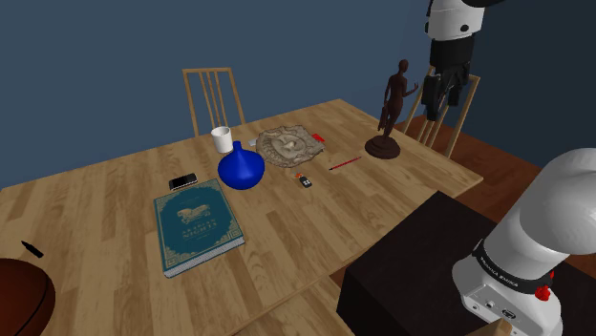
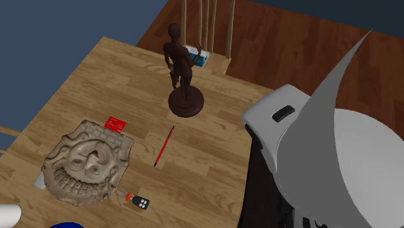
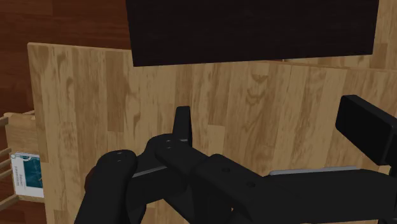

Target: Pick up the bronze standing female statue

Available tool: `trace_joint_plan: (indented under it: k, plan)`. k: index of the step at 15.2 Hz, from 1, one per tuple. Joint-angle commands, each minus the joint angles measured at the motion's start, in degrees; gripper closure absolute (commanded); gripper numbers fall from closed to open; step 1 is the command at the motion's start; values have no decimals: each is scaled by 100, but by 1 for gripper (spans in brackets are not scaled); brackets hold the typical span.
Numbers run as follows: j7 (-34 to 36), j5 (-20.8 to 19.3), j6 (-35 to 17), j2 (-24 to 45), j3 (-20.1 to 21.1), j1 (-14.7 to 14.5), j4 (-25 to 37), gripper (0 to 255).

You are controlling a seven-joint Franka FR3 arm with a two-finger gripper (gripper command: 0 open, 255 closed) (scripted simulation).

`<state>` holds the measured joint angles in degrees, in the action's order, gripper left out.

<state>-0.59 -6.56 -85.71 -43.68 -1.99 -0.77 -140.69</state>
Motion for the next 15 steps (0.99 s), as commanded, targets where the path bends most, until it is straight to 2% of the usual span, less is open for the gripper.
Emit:
trace_joint_plan:
  k: [1, 8, 15]
  plan:
    - [0, 0, 0, 0, 0, 0, 0, 0]
    - [-1235, -407, -954, 665, -1043, 158, 273, 0]
    - [-2548, -295, -1815, 1739, -2064, 107, 960, 0]
